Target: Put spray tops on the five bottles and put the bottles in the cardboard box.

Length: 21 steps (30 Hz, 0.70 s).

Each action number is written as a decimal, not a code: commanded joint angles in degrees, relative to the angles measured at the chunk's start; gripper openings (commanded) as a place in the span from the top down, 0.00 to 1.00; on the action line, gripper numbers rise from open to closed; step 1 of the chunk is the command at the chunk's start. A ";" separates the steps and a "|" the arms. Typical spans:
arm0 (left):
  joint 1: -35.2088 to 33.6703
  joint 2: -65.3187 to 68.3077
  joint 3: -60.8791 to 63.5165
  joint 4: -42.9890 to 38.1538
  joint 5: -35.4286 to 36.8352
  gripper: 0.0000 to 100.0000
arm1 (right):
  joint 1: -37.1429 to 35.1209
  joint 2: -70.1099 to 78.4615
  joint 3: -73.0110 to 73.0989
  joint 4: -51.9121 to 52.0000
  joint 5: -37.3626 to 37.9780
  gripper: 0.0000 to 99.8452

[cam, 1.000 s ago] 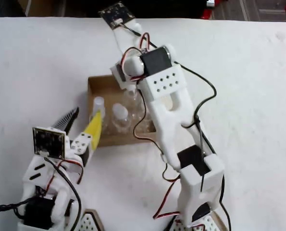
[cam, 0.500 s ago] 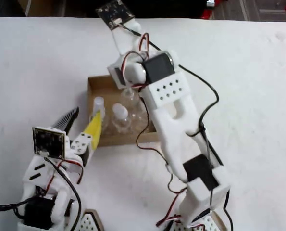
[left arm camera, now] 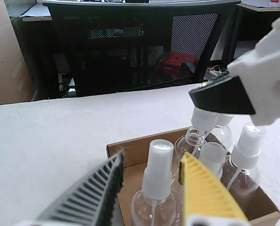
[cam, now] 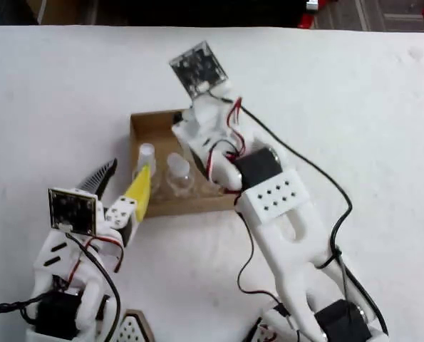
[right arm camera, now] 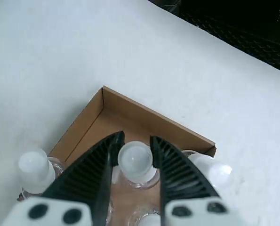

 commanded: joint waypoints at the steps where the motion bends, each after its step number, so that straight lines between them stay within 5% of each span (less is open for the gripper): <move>1: -0.66 -0.22 -0.44 -1.41 0.00 0.82 | 0.75 -1.45 0.44 -2.68 0.35 0.98; 21: -0.66 -0.22 -0.44 -1.41 0.00 0.82 | 0.92 9.36 -5.01 -4.53 0.35 0.98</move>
